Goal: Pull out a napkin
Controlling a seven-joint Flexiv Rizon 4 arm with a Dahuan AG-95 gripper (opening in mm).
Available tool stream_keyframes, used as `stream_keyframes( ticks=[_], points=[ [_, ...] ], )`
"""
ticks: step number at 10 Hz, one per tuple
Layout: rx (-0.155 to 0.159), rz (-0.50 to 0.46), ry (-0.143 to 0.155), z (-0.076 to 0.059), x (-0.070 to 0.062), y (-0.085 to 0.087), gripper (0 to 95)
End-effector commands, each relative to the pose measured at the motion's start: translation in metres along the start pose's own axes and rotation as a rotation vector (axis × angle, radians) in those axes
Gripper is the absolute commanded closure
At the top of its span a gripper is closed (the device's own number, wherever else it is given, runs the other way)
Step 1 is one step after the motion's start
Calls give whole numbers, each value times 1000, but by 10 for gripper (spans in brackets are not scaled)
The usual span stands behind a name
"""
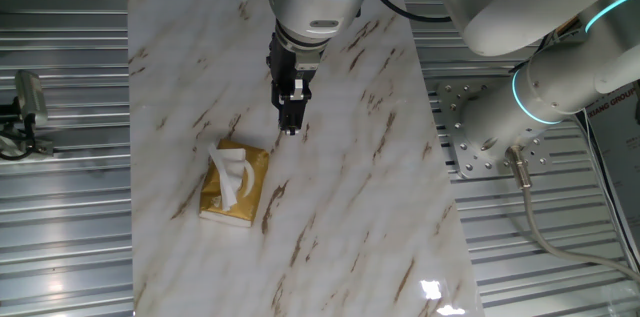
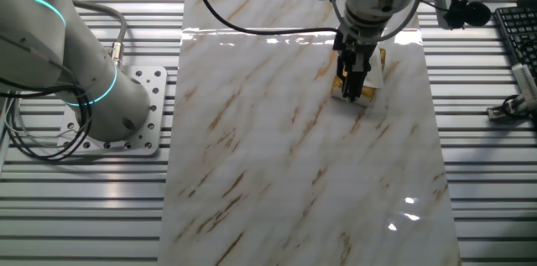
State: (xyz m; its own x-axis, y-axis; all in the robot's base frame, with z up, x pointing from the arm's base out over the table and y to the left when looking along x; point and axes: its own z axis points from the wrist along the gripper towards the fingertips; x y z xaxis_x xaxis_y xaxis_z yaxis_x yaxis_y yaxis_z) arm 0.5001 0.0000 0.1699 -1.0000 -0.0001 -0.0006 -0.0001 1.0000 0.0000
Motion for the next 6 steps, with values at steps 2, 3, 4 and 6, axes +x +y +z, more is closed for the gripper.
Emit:
stream_keyframes(
  ticks=[2, 3, 4, 6],
  points=[
    [-11, -22, 63, 0, 1, 0, 950],
    [-47, 2, 67, 0, 1, 0, 950],
    [-36, -5, 75, -1, 2, 0, 950],
    [-26, -7, 90, -1, 2, 0, 950]
  ],
)
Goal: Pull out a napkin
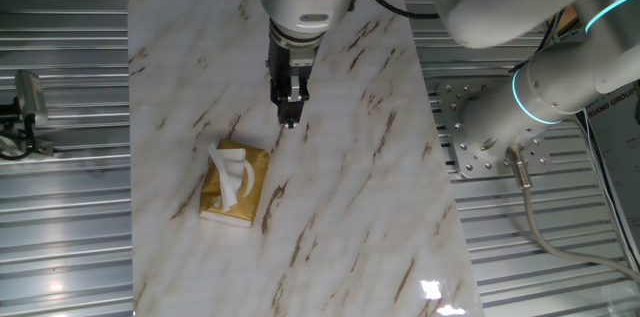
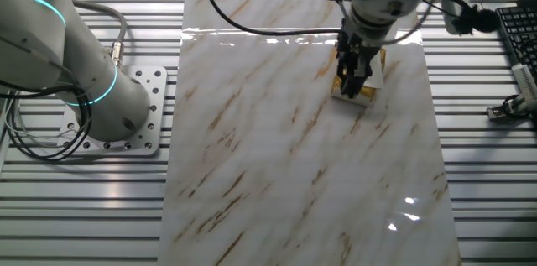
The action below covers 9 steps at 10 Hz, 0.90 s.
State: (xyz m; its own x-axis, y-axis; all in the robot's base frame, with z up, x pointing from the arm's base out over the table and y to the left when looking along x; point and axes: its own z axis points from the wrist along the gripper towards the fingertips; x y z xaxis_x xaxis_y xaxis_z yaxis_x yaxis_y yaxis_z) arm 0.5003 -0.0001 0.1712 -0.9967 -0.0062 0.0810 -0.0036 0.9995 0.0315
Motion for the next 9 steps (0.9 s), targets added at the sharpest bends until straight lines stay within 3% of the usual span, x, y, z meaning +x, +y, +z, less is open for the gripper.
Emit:
stream_keyframes(
  ticks=[1, 9],
  points=[
    [11, -1, 10, 1, 2, 0, 950],
    [28, -17, 19, 1, 2, 0, 950]
  ],
)
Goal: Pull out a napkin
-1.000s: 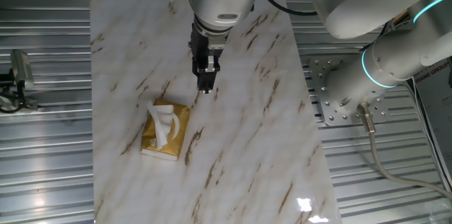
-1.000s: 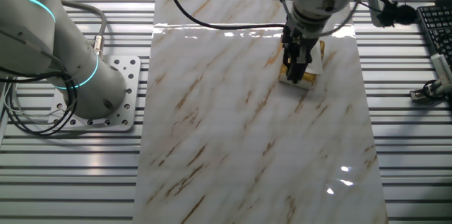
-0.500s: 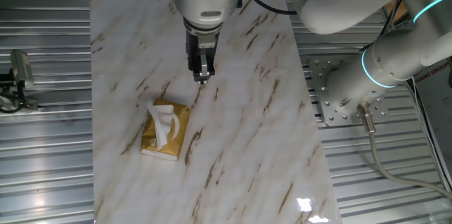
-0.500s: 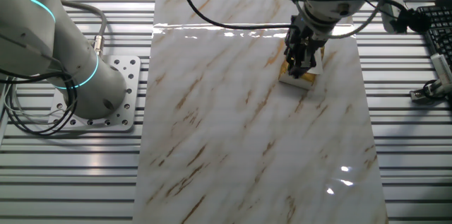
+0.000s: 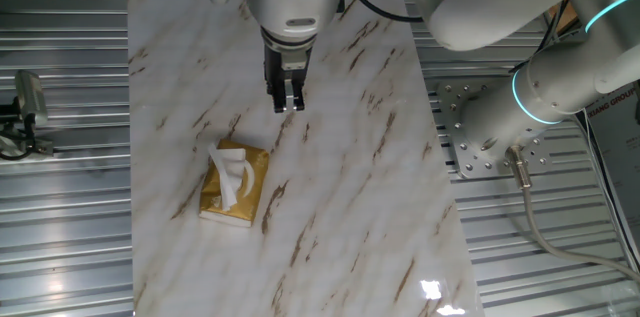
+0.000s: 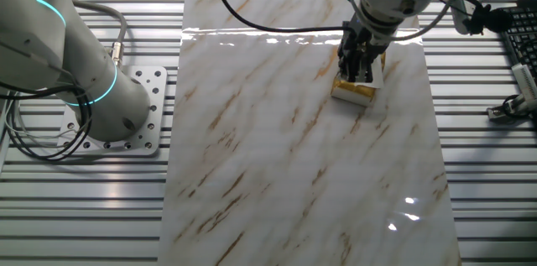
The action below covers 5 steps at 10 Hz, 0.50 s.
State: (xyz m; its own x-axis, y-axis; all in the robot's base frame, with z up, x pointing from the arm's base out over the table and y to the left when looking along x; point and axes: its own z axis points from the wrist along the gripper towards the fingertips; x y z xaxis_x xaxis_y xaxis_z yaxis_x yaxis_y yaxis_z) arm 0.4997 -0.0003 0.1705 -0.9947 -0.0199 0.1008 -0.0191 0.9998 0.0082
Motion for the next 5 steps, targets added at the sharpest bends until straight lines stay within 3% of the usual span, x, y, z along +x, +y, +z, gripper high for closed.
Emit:
stream_keyframes(
  ticks=[1, 2, 5],
  points=[
    [6, -7, 0, 0, 1, 0, 950],
    [15, -24, 1, 0, 2, -1, 950],
    [-5, -20, 5, -1, 3, -2, 950]
  ],
)
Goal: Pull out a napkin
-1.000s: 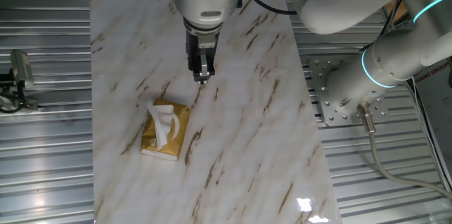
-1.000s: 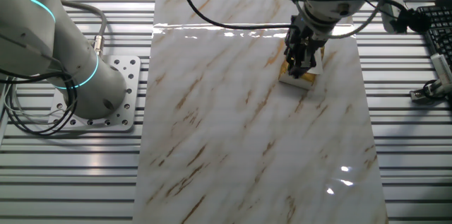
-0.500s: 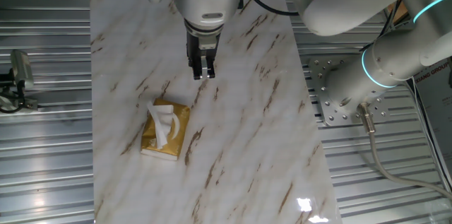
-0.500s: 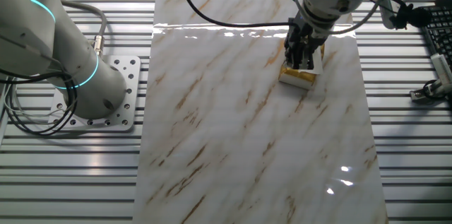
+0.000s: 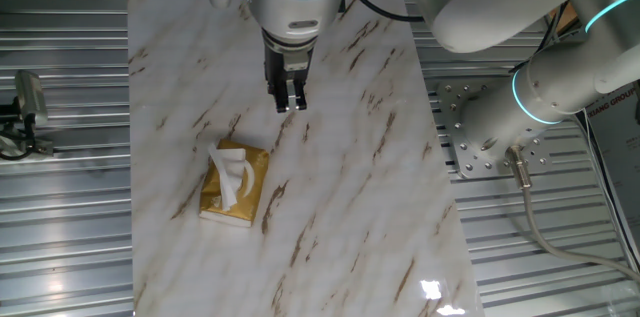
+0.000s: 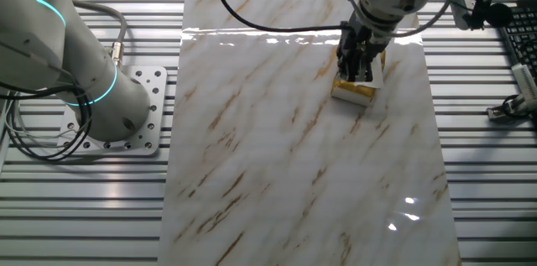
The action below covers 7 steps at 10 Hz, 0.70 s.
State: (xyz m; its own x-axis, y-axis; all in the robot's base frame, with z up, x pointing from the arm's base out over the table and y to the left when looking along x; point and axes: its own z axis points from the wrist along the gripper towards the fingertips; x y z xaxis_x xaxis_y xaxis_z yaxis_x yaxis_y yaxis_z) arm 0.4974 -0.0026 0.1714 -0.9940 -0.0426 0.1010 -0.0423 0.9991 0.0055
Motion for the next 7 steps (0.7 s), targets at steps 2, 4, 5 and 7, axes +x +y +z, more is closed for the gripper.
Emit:
stream_keyframes(
  ticks=[2, 4, 5, 7],
  points=[
    [-4, -7, 14, -1, 0, 0, 950],
    [-4, -3, 12, 1, -2, 5, 950],
    [0, 2, 11, 3, -4, 9, 950],
    [1, 14, 6, 7, -8, 22, 950]
  ],
)
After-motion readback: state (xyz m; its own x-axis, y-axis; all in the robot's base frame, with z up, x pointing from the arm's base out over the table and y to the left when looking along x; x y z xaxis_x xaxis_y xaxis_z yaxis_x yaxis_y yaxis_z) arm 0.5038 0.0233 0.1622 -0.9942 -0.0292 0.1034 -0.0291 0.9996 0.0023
